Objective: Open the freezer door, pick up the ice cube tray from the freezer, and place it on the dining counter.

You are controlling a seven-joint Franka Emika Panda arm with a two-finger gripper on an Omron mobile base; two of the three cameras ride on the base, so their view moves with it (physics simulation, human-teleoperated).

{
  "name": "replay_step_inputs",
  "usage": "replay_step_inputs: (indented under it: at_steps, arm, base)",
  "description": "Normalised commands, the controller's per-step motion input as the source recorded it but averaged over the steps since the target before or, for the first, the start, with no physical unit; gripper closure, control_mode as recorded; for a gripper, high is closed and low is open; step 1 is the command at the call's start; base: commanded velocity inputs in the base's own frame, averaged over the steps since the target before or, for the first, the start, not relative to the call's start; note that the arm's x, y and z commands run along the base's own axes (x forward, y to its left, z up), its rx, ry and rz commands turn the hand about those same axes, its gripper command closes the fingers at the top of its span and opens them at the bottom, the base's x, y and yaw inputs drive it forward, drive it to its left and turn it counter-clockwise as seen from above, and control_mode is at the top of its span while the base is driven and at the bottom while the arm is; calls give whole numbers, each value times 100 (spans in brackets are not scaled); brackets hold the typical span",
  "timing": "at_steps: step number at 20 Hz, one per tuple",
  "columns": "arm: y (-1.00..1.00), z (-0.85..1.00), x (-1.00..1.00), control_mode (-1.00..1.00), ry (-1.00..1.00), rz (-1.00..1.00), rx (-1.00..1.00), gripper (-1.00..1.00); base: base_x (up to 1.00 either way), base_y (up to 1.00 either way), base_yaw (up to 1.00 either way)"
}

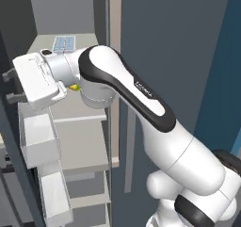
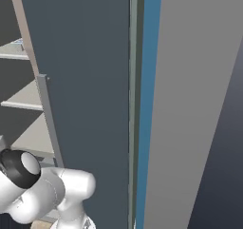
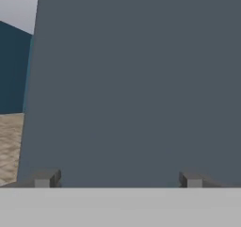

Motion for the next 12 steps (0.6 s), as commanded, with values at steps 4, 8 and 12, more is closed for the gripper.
replay_step_inputs:
  at_steps: [4, 8, 12]
  arm:
    - [26, 0, 0, -100, -4, 0, -1, -100]
    - [34, -3, 0, -100, 0, 0, -1, -100]
    - [33, 0, 0, -100, 0, 0, -1, -100]
  base:
    - [0, 0, 0]
    - [0, 0, 0]
    - [0, 0, 0]
